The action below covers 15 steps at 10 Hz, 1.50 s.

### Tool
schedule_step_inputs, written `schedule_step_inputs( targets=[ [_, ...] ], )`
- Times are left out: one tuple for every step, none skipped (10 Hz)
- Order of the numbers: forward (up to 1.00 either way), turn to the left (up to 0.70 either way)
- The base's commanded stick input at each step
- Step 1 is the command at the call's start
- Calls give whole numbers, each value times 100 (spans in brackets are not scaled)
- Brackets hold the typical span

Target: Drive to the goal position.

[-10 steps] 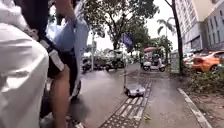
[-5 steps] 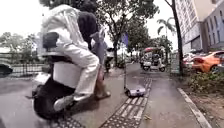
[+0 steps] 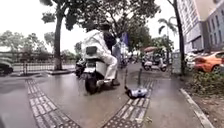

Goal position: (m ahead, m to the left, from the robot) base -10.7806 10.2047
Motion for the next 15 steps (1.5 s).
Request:
schedule_step_inputs(
  targets=[
    [4, 2],
    [4, 2],
    [4, 2],
    [4, 2],
    [4, 2],
    [4, 2],
    [4, 2],
    [4, 2],
    [4, 2],
    [4, 2],
    [4, 1],
    [4, -16],
    [4, -18],
    [7, -30],
    [8, -33]
  ],
)
